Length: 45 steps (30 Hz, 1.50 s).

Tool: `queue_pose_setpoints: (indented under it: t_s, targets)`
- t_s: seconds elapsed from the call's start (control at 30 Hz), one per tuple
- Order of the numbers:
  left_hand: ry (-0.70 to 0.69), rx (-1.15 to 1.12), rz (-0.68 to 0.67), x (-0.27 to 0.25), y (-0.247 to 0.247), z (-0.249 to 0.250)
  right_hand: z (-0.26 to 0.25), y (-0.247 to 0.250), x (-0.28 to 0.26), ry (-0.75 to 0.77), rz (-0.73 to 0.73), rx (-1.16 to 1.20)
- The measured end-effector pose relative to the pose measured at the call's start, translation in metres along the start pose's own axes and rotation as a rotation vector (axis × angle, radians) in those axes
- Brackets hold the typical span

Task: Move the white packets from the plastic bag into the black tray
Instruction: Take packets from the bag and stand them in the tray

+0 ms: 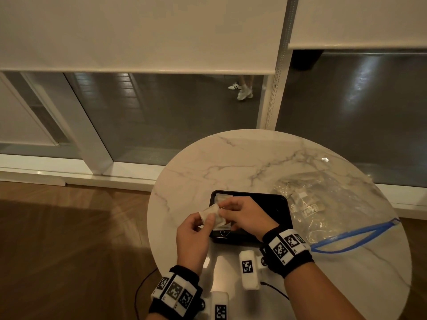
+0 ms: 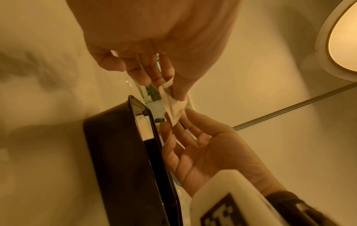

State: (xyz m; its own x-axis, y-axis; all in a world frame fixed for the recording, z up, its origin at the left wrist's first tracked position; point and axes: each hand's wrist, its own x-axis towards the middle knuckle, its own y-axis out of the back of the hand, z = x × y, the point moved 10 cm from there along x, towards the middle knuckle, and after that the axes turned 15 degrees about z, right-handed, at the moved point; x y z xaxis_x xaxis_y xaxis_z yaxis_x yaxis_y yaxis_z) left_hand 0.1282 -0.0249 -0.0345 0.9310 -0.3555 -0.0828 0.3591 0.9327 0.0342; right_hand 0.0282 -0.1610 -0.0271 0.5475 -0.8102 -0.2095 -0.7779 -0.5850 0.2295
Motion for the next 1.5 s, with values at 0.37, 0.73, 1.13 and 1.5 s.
queue_pose_setpoints:
  t_s: [0.37, 0.73, 1.13, 1.5]
  targets:
    - [0.059, 0.056, 0.106, 0.01, 0.013, -0.014, 0.024, 0.025, 0.006, -0.029, 0.229, -0.084]
    - [0.153, 0.144, 0.033, 0.011, 0.009, -0.041, 0.047, 0.012, 0.018, -0.077, 0.26, -0.427]
    - [0.151, 0.171, 0.015, 0.009, 0.01, -0.04, 0.05, 0.013, 0.026, -0.153, 0.298, -0.51]
    - [0.152, 0.174, 0.02, 0.009, 0.011, -0.04, 0.047, 0.014, 0.025, -0.117, 0.298, -0.567]
